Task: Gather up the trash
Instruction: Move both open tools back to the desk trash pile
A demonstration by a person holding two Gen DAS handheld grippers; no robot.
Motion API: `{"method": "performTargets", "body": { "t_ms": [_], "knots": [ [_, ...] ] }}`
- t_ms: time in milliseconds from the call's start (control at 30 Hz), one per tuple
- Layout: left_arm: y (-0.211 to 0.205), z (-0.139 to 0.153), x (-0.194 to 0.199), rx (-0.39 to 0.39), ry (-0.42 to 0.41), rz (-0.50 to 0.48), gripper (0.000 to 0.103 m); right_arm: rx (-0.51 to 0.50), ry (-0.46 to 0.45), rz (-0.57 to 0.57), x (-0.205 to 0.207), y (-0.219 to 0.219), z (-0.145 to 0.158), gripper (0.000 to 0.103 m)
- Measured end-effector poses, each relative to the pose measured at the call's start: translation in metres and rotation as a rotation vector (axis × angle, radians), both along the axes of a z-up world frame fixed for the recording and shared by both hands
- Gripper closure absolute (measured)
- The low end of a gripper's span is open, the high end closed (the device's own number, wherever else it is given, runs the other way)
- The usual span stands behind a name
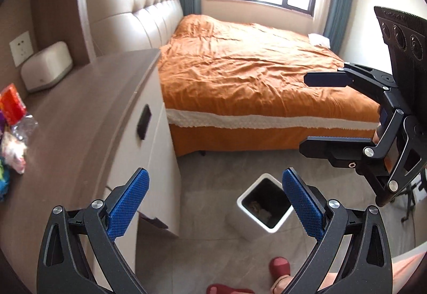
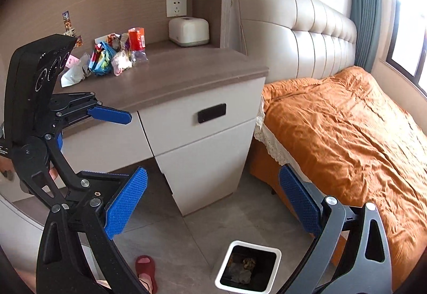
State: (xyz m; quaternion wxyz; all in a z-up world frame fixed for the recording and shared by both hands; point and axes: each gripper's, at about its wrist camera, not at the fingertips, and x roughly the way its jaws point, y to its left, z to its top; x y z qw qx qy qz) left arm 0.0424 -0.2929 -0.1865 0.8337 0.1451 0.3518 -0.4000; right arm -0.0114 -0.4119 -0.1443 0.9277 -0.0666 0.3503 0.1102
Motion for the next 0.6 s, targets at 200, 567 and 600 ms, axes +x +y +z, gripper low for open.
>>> {"method": "performTargets", "body": {
  "t_ms": [200, 567, 600],
  "knots": [
    [0.047, 0.024, 0.017, -0.005, -0.058, 0.112, 0.005, 0.010, -0.045, 0.088, 0.029, 0.048, 0.018, 0.004],
    [0.180, 0.047, 0.063, -0.001, -0.110, 0.361, 0.005, 0.026, -0.093, 0.269, 0.094, 0.153, 0.033, 0.005],
    [0.193, 0.047, 0.067, 0.003, -0.113, 0.386, 0.005, 0.024, -0.096, 0.274, 0.099, 0.159, 0.033, 0.005]
  ]
}}
